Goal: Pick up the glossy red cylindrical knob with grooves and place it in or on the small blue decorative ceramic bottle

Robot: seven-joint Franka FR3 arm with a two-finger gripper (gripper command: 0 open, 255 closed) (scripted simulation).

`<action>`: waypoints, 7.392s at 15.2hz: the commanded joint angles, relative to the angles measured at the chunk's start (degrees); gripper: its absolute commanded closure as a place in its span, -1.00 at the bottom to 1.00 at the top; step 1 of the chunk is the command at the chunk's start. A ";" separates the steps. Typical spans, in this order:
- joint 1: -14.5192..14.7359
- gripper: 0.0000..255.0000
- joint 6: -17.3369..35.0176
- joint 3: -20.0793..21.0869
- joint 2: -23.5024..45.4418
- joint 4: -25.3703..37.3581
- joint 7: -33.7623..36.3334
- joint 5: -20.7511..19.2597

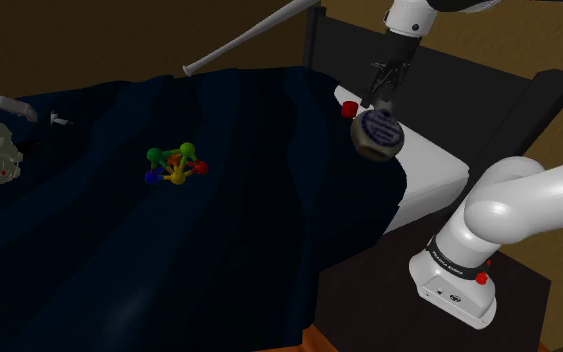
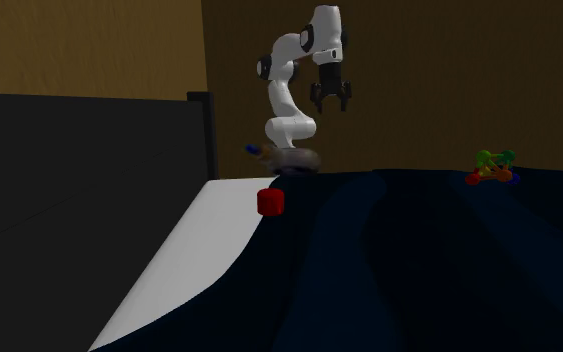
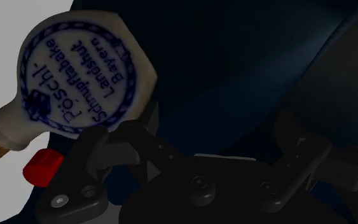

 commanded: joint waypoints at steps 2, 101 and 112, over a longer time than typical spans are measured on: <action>-0.39 -1.00 1.12 -0.77 1.47 0.18 -0.84 -0.57; -13.46 1.00 -7.77 -18.75 63.52 66.54 -25.43 2.86; -8.08 1.00 -0.56 -16.99 35.99 33.27 -18.92 -6.22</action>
